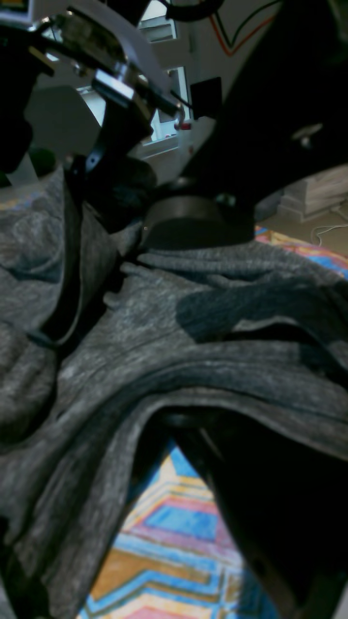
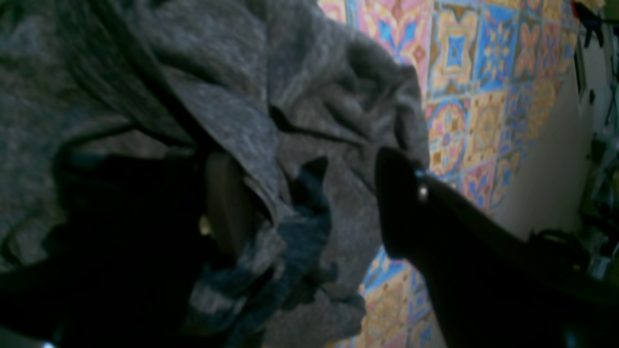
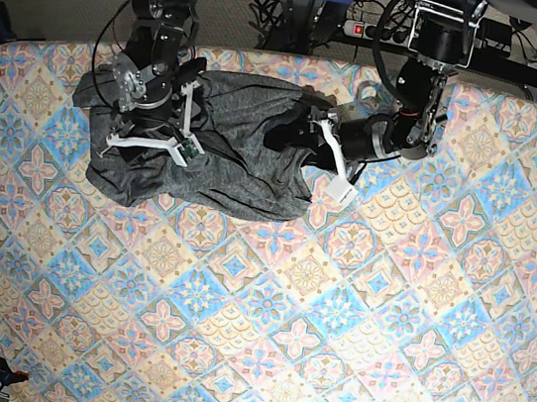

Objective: Layout the t-shirt on the table in an organized manner, then fold the t-shirt properly
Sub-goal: 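Grasp shirt fabric with the left gripper and lift it over the folded part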

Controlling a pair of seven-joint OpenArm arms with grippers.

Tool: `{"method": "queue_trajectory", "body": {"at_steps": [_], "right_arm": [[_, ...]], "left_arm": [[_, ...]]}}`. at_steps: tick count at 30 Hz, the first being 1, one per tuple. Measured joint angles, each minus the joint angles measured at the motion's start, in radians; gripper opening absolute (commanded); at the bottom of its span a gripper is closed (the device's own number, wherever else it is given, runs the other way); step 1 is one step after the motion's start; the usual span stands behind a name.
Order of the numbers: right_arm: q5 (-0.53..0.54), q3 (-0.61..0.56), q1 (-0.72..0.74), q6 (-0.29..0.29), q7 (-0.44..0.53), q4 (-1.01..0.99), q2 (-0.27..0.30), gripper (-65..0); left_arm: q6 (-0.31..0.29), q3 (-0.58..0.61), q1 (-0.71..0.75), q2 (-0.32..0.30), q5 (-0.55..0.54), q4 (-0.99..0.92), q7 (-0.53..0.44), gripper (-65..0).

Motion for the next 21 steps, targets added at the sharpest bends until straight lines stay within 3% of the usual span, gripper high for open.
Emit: {"method": "queue_trajectory", "body": {"at_steps": [6,8,12,16,21], "right_arm": [[0.003,-0.024,-0.001,0.0,0.0,0.0,0.0,-27.1],[0.002,-0.024,-0.002,0.0,-0.001,0.0,0.0,-27.1],[0.002,-0.019,-0.007,0.0,-0.001,0.0,0.0,-27.1],[0.0,-0.017,-0.007,0.0,0.0,0.0,0.0,-27.1],[0.0,-0.016,0.0,0.0,-0.001,0.0,0.0,-27.1]], "left_arm": [[-0.023,0.063,-0.024,0.018,0.056,-0.056,-0.098,-47.3],[-0.052,0.082,-0.055,0.036,0.059,-0.115,-0.115,-48.8],[-0.052,0.085,-0.09,0.061,0.059,-0.176,-0.132,-49.0],[-0.052,0.083,-0.09,0.061,0.055,-0.179,-0.141,-63.3],[-0.052,0.081,-0.09,0.061,0.055,-0.179,-0.14,-63.1]]}}
